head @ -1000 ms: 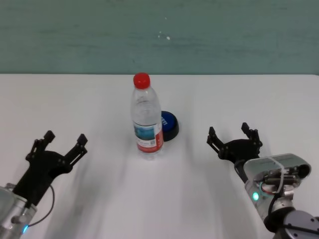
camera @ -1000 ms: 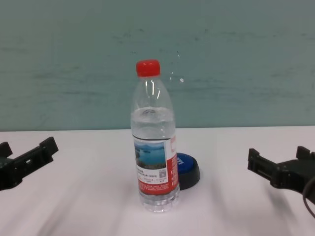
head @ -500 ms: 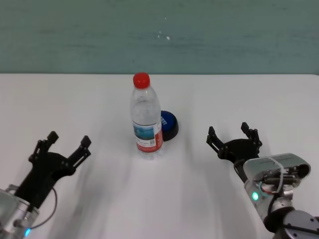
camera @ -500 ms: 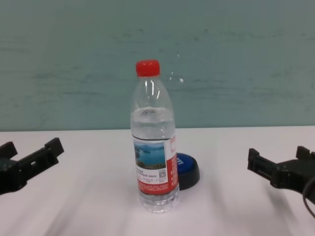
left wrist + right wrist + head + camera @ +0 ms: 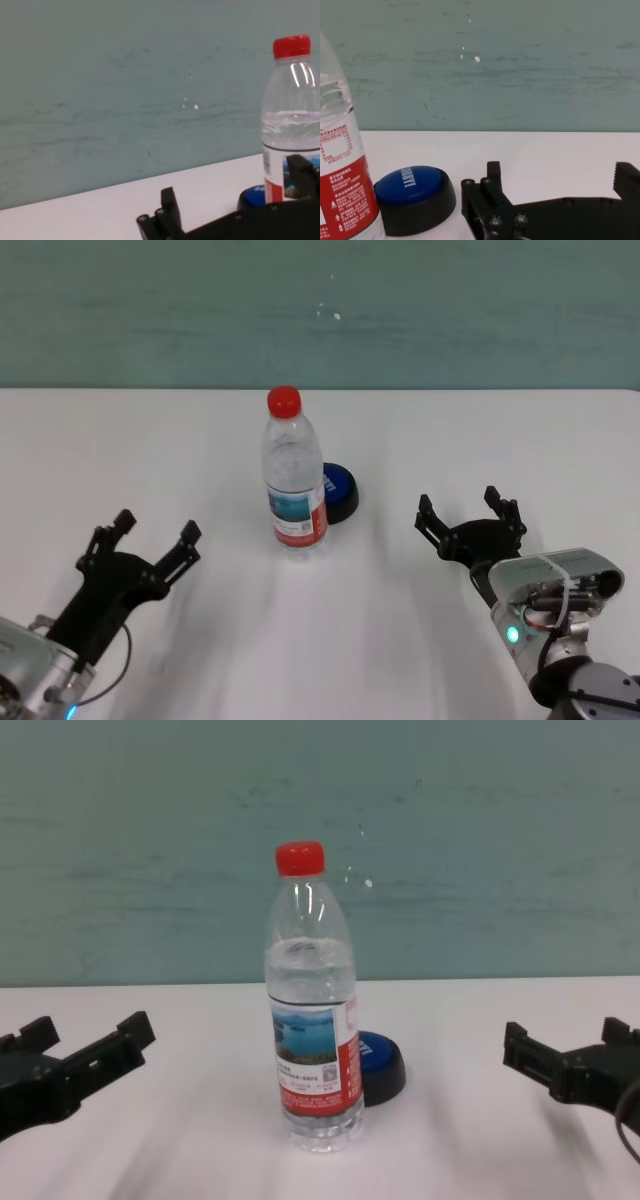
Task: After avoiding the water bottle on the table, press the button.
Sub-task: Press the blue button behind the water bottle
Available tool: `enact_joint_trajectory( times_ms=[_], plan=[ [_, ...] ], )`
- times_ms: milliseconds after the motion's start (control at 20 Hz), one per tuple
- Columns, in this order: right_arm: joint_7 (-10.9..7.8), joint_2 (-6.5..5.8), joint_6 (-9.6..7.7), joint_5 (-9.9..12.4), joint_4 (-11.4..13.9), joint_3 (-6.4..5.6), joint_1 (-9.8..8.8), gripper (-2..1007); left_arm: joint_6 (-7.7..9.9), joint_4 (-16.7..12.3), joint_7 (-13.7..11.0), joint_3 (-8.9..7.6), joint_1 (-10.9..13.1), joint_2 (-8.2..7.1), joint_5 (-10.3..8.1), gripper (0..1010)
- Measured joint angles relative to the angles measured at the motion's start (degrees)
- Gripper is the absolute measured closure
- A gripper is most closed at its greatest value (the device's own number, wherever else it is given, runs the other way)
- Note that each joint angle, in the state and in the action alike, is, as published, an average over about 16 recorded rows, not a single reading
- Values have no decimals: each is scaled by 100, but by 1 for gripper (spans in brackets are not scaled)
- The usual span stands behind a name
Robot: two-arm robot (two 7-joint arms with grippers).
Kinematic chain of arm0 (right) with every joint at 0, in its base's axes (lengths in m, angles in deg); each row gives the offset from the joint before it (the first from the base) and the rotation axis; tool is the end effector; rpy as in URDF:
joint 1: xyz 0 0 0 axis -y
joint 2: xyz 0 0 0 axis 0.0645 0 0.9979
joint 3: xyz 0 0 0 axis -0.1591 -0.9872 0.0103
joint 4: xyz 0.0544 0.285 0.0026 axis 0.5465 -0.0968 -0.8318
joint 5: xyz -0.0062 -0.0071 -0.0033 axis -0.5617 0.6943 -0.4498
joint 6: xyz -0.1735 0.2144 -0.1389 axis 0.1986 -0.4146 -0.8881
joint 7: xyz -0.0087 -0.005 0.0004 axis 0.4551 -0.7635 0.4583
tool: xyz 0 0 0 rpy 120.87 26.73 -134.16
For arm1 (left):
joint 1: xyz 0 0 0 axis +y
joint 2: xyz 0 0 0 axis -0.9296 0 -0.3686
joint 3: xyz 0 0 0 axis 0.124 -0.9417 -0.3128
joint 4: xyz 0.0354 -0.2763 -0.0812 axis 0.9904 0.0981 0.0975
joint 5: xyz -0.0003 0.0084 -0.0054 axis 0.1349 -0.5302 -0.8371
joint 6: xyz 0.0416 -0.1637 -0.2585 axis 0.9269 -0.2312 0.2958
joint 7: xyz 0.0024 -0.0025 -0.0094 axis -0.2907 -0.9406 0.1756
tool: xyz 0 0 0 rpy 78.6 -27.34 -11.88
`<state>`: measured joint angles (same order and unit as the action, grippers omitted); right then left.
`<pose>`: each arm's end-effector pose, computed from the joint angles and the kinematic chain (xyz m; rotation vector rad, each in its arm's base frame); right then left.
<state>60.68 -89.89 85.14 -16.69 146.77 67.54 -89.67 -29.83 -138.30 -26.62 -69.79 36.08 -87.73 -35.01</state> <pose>0.3003 0.0395 -0.3071 0.0397 0.0386 -1.3660 0.2550 0.0563 -0.3138 -0.0123 -0.1149 1.1724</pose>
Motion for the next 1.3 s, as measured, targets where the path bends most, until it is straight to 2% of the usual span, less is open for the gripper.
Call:
enact_joint_trajectory(
  times_ms=[1300],
  plan=[
    [0,0,0,0,0,0,0,1,-19,-160,91,392,23,116,309,0]
  ],
)
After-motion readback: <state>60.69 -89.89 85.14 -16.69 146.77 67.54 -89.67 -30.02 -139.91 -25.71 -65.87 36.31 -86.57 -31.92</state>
